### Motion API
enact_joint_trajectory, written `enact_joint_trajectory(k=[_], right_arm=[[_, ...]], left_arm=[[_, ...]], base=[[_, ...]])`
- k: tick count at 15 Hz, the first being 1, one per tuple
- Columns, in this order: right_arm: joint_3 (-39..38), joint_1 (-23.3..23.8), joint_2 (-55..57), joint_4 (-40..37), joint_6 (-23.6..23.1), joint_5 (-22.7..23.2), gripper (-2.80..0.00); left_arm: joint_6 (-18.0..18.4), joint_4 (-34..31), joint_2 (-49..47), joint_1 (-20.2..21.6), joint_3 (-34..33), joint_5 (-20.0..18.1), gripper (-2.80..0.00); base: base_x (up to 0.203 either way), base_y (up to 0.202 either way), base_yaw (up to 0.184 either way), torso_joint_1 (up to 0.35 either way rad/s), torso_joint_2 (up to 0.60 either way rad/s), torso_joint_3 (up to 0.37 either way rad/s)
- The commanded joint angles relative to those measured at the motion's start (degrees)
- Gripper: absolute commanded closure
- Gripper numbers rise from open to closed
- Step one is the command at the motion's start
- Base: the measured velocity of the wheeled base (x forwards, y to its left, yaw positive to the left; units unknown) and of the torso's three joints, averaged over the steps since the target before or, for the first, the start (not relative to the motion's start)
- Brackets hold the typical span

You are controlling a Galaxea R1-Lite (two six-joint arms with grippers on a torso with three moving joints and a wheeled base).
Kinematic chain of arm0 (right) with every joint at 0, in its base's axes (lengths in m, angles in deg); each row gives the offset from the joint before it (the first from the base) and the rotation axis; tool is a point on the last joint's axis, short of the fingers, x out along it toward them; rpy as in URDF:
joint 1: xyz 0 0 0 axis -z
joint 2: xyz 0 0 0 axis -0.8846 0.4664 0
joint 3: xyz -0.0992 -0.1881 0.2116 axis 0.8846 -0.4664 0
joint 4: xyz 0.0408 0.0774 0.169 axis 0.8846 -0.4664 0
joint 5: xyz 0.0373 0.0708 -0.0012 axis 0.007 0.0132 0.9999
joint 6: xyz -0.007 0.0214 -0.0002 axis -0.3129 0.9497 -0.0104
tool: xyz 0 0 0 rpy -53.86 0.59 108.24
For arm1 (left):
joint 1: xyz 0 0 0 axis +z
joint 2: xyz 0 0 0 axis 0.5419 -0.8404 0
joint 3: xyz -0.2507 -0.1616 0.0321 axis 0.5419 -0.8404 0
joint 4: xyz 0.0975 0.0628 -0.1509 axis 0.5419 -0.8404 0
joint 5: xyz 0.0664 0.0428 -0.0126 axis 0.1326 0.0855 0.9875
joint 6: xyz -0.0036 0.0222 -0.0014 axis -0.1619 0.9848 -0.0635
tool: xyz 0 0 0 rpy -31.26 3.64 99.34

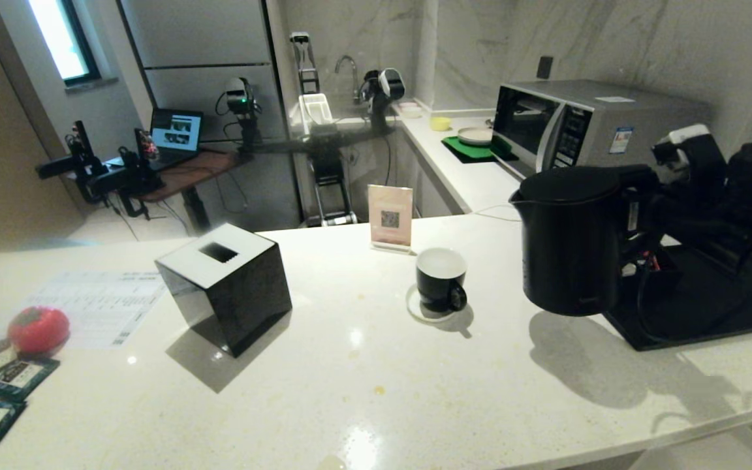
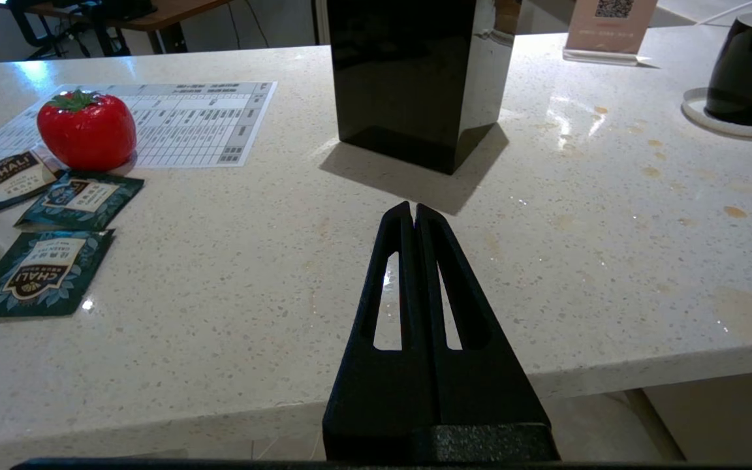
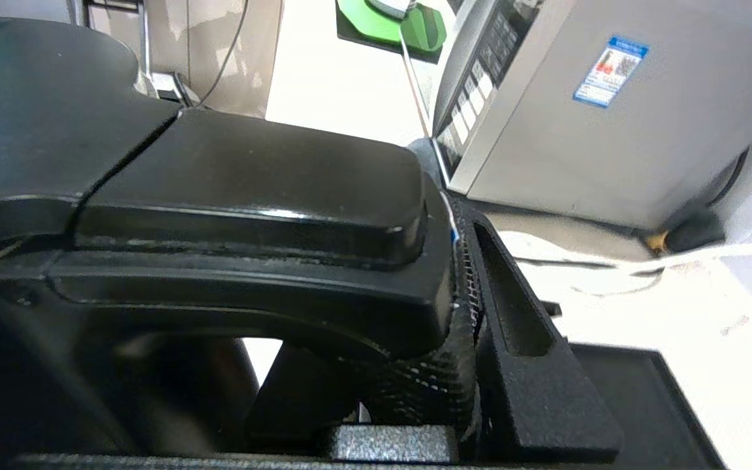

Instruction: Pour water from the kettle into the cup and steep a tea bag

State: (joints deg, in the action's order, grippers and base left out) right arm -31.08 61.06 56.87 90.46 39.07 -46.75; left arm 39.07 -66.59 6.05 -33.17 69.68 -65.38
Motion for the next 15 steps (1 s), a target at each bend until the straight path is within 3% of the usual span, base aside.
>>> enact_joint_trajectory(k=[1,15], right_arm=[[3.6,-0.3,3.2,-1.7,-2.1,0.0,0.0],[14.7,-4.7,9.8,-7.7,-13.3,-0.9,0.0]], left_arm=[[0.0,0.0,-0.1,0.0,0.0,0.0,0.0],[0.0,0.0,-0.1,0.0,0.0,0.0,0.0]], base=[[0.0,0.0,0.0,0.0,0.0,0.0],[0.0,0.0,0.0,0.0,0.0,0.0]])
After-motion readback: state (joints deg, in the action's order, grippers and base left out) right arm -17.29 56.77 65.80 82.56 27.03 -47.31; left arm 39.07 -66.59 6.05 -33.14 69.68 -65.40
